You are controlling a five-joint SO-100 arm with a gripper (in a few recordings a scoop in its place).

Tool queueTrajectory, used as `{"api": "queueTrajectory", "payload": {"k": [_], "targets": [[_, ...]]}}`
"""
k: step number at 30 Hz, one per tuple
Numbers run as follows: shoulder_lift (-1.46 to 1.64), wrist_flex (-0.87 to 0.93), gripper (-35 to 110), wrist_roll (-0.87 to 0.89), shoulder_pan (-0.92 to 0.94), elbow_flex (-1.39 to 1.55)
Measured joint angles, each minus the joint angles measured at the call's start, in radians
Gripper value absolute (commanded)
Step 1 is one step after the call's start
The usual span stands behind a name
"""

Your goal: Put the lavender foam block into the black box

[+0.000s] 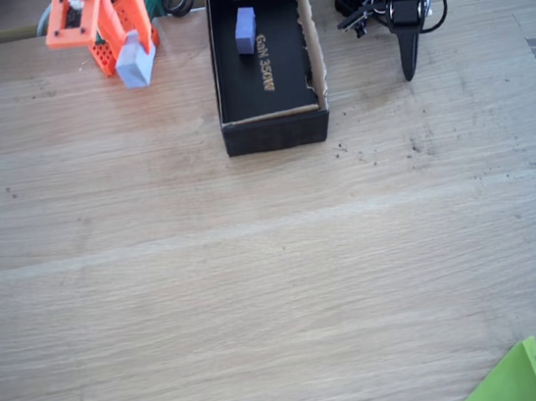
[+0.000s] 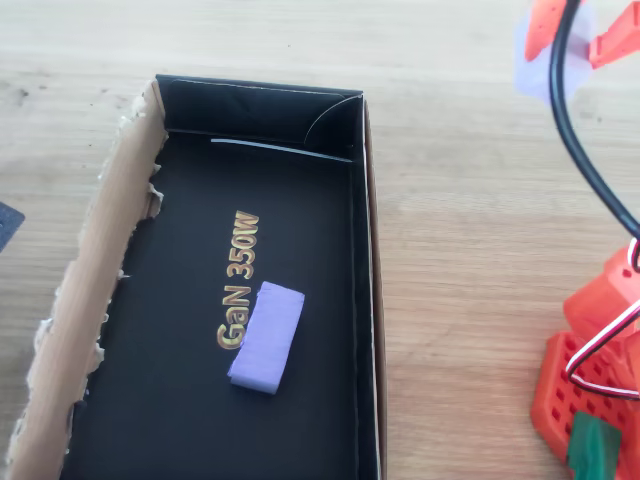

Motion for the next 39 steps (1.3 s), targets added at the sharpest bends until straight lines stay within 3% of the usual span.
{"api": "queueTrajectory", "payload": {"k": [14,21,29,32,39], "targets": [[-0.160,-0.127,0,0.186,-0.612,-0.034],[-0.293,-0.275,0,0.189,-0.785,-0.038],[-0.351,-0.357,1,0.135,-0.834,-0.038],[-0.350,-0.365,23,0.080,-0.805,-0.038],[-0.350,-0.410,26,-0.046,-0.752,-0.038]]}}
